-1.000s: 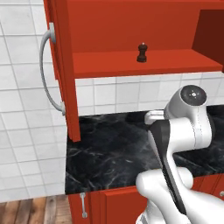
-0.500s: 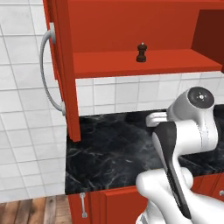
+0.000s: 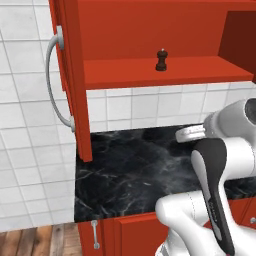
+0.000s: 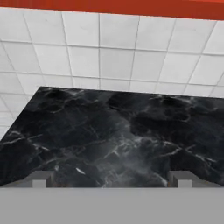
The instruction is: Take 2 condiments from the cabinet and move them on the counter near the stove.Make sure the condiments are lined up with each other, next to each other.
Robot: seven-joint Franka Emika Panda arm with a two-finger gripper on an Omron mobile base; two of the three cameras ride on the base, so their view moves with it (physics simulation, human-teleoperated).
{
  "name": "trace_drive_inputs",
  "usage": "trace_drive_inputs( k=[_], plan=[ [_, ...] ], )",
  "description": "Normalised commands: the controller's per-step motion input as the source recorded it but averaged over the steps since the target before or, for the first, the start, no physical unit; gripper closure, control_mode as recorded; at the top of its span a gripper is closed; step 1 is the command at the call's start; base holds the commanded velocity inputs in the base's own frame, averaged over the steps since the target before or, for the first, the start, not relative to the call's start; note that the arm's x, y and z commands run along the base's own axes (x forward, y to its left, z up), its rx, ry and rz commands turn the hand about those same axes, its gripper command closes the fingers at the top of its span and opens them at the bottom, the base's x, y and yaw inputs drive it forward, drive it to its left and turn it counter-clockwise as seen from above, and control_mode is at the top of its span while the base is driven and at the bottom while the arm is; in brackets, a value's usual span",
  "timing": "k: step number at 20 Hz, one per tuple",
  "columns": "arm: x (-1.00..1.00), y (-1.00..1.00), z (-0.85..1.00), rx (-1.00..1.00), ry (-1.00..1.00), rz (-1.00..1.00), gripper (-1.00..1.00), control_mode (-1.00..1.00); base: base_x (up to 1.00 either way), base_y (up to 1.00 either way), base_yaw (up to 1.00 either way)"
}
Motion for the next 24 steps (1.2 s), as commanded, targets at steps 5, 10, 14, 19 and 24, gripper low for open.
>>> trace_drive_inputs(
  k=[5, 10, 14, 19, 24],
  plan=[
    [0.0, 0.04, 0.52, -0.05, -0.17, -0.08, -1.0, -1.0, 0.0, 0.0, 0.0],
    [0.0, 0.0, 0.53, -0.02, -0.21, -0.03, -1.0, -1.0, 0.0, 0.0, 0.0],
    [0.0, 0.0, 0.53, 0.0, -0.09, 0.0, -1.0, -1.0, 0.0, 0.0, 0.0],
    [0.11, 0.0, 0.46, 0.0, 0.02, 0.0, -1.0, -1.0, 0.0, 0.0, 0.0],
    [0.31, 0.0, 0.23, 0.0, 0.07, 0.0, -1.0, -1.0, 0.0, 0.0, 0.0]
  ],
)
